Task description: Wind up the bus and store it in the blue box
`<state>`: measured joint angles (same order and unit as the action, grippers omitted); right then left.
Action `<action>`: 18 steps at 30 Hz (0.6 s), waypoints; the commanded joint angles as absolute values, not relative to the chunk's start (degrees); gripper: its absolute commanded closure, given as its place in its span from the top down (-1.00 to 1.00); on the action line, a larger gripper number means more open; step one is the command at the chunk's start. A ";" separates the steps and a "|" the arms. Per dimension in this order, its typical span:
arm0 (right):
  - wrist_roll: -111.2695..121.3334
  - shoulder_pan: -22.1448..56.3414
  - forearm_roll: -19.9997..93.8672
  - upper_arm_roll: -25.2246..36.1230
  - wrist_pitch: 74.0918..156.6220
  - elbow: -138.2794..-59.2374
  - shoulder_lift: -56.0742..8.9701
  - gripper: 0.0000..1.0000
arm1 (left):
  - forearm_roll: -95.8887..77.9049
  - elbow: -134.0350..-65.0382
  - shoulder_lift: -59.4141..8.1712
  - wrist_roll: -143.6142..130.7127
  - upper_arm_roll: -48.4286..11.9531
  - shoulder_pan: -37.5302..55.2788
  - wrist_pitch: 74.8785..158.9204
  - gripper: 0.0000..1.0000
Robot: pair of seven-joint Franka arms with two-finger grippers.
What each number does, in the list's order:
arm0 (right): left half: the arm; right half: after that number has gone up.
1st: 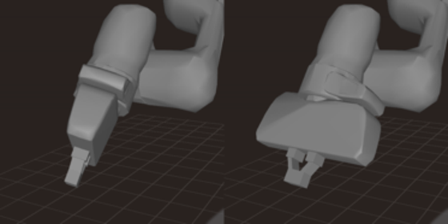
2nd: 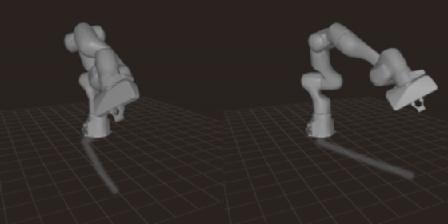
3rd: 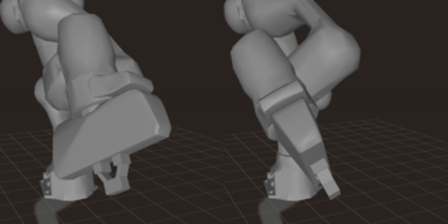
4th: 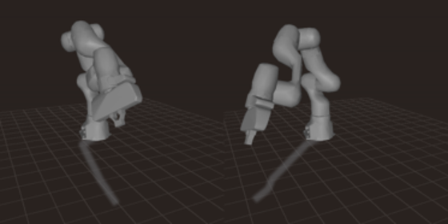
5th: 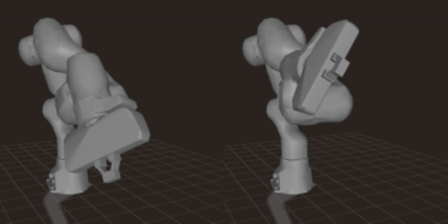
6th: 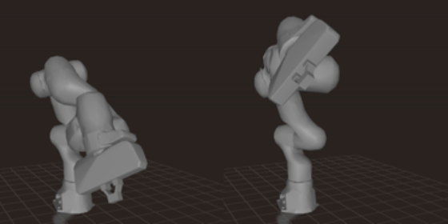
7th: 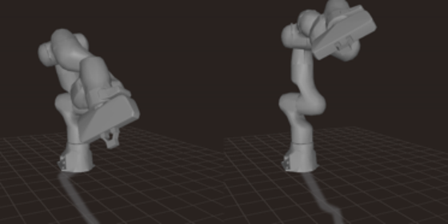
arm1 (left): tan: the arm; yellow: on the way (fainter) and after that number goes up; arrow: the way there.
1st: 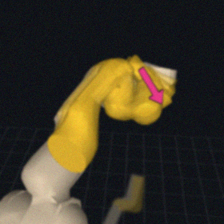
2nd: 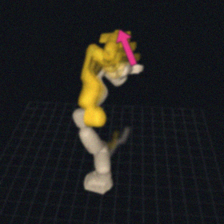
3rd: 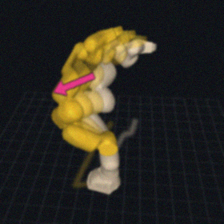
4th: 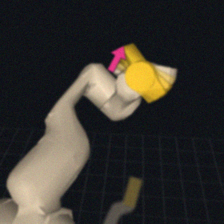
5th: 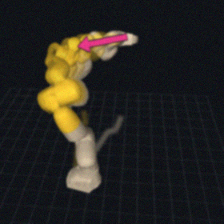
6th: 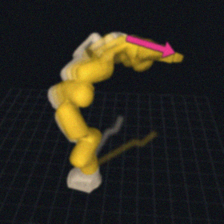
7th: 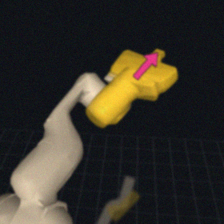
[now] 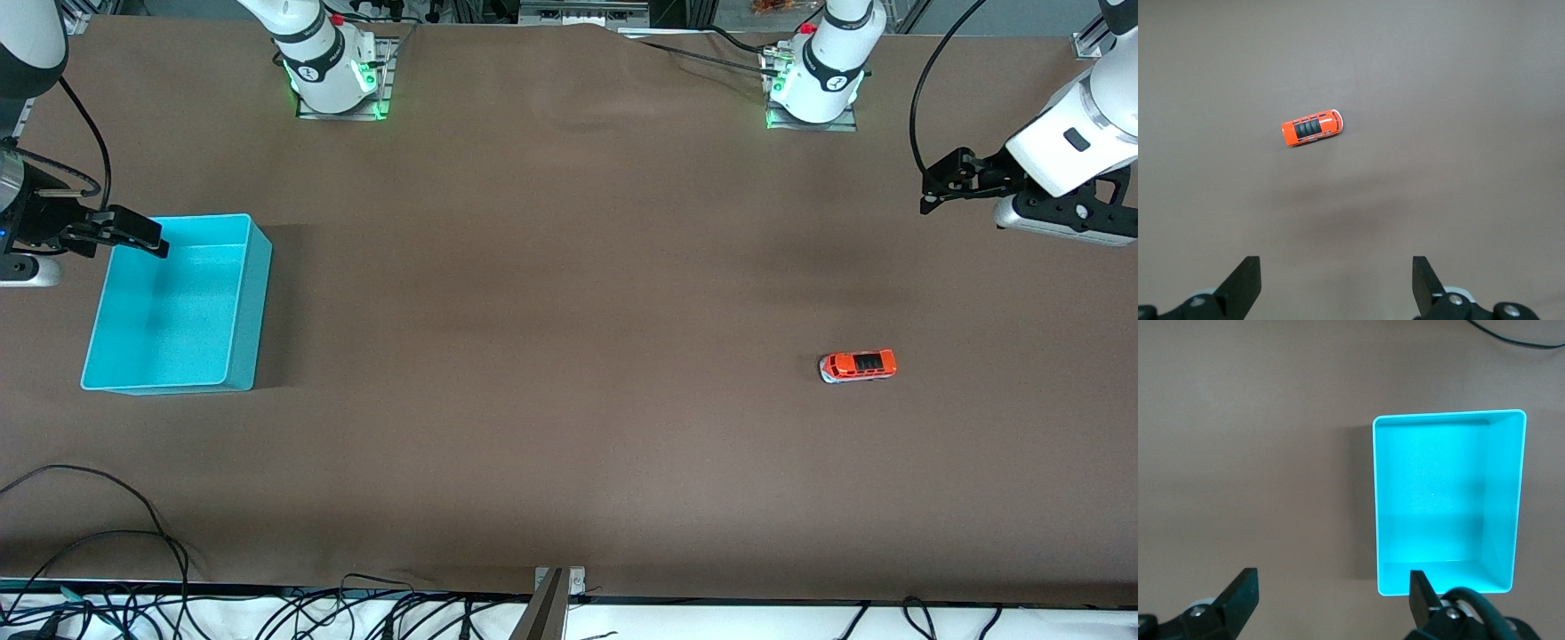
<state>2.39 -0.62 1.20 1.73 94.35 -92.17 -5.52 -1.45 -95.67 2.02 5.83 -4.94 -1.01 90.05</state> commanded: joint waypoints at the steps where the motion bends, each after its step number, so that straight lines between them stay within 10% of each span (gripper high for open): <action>1: 1.67 -0.53 0.44 1.85 93.87 -90.70 -6.15 1.00 | -2.46 -93.96 1.41 5.63 -4.92 -1.23 88.68 1.00; 18: 1.67 -0.53 0.44 1.85 93.87 -90.70 -6.24 1.00 | -0.35 -93.52 -1.58 12.29 -4.48 -4.04 89.30 1.00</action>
<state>2.39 -0.62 1.20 1.74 94.35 -92.17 -5.54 -1.27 -95.67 0.60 6.85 -4.31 -3.79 89.99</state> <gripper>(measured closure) 0.000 0.000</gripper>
